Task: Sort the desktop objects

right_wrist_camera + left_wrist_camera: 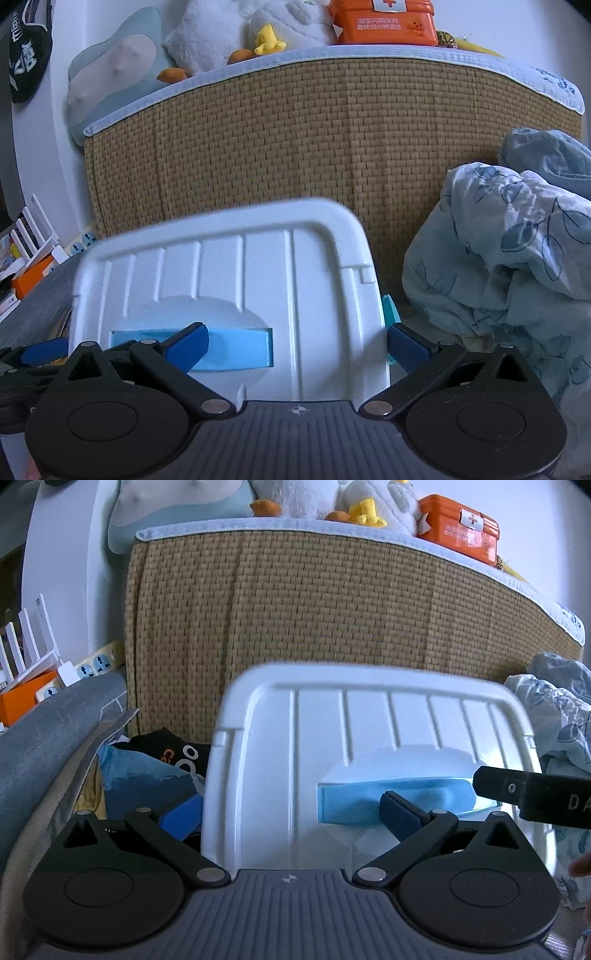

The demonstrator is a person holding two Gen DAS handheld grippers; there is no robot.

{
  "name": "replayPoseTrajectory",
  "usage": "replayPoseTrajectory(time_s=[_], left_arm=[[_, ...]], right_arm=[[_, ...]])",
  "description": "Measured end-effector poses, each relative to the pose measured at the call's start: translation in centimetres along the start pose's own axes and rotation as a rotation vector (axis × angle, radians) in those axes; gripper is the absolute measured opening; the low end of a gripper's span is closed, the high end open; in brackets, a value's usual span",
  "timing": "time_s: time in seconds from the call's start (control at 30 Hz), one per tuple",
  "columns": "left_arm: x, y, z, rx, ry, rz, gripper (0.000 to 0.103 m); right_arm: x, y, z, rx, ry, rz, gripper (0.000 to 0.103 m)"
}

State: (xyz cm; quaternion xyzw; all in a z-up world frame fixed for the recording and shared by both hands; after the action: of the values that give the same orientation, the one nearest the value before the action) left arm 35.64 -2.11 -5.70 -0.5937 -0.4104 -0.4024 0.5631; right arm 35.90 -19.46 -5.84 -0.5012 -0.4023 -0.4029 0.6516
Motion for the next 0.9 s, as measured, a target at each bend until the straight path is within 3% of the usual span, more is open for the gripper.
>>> replayPoseTrajectory(time_s=[0.1, 0.17, 0.5, 0.9], left_arm=[[0.2, 0.3, -0.4, -0.017, 0.028, -0.008, 0.100], [0.4, 0.7, -0.6, -0.041, 0.017, 0.003, 0.102], [0.6, 2.0, -0.9, -0.013, 0.061, 0.010, 0.103], [1.0, 2.5, -1.1, 0.005, 0.071, -0.011, 0.103]], right_arm=[[0.0, 0.6, -0.3, 0.001, 0.001, 0.010, 0.103], [0.1, 0.6, -0.3, 0.030, 0.011, -0.005, 0.103], [0.1, 2.0, -0.5, 0.032, -0.006, 0.077, 0.103], [0.3, 2.3, -0.8, 0.037, -0.007, 0.056, 0.103]])
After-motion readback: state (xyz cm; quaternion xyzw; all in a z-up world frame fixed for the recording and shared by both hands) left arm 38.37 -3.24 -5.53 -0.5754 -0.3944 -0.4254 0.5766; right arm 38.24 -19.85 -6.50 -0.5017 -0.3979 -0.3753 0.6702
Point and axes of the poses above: each gripper's, at about its wrist camera, not at the fingertips, and y roughly the way its jaws point, z to its left, x to its top, the point moved 8 cm from there along y, roughly the way its jaws point, and after that the axes turned 6 degrees about -z, right-handed, at the moved point
